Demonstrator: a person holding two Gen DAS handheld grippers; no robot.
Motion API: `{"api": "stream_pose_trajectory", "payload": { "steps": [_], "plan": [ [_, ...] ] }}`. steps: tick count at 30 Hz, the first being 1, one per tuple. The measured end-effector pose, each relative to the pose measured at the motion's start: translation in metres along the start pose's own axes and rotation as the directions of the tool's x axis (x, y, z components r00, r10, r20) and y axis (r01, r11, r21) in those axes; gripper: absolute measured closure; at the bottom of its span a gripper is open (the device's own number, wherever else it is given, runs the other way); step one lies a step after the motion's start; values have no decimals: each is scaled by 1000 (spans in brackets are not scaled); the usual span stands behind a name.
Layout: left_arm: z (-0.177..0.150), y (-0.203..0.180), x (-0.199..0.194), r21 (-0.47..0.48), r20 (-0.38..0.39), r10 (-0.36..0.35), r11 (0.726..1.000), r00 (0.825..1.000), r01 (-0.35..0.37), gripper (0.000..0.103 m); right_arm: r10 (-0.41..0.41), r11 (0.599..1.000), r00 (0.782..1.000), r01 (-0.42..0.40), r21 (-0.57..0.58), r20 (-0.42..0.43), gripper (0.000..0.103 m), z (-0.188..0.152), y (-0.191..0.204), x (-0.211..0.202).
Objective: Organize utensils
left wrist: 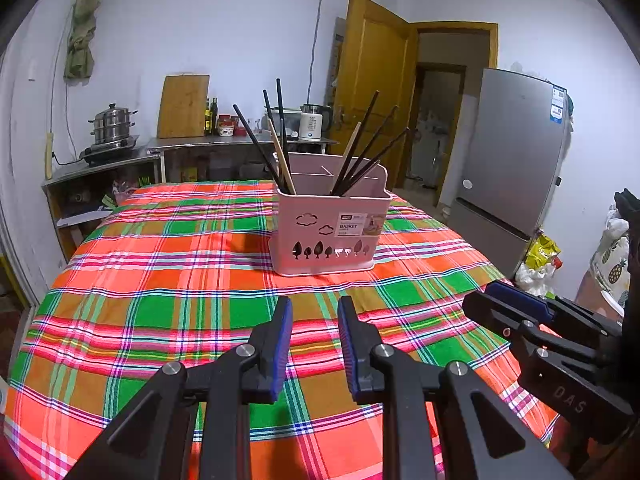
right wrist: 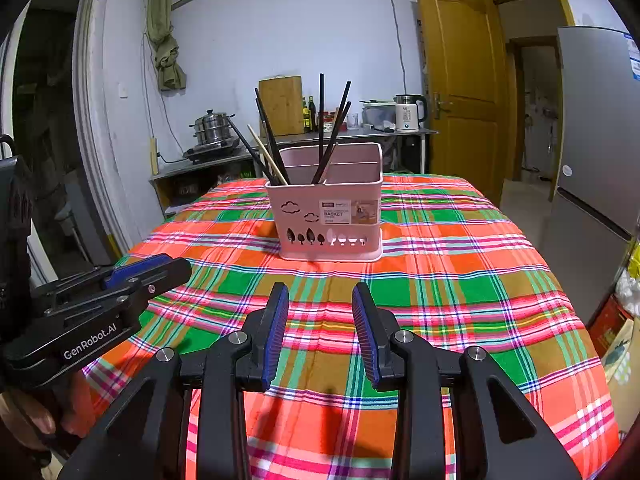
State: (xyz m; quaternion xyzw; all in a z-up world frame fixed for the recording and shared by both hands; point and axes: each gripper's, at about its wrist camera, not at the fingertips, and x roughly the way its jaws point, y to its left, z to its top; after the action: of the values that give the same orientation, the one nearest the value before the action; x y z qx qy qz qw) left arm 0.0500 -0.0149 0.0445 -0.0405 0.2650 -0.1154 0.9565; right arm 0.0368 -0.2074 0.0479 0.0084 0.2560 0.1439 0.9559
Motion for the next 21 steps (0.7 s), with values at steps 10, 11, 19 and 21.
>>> {"api": "stream_pose_trajectory", "payload": {
  "steps": [10,11,19,21],
  "plan": [
    [-2,-1,-1,-3,-5,5,1000,1000,-5,80,1,1000,1000,-1,2,-3,69,0,1,-1],
    [-3,0,-1,-3,-5,6,1000,1000,-6,80,1,1000,1000,-1,3,-3,69,0,1,-1],
    [-3,-1,-1,0,-6,7,1000,1000,-7,80,1,1000,1000,-1,4,-3,69,-1,1,-1],
    [-3,-1,-1,0,-5,7,1000,1000,-7,80,0,1000,1000,0,4,-4,69,-2,1,-2]
  ]
}}
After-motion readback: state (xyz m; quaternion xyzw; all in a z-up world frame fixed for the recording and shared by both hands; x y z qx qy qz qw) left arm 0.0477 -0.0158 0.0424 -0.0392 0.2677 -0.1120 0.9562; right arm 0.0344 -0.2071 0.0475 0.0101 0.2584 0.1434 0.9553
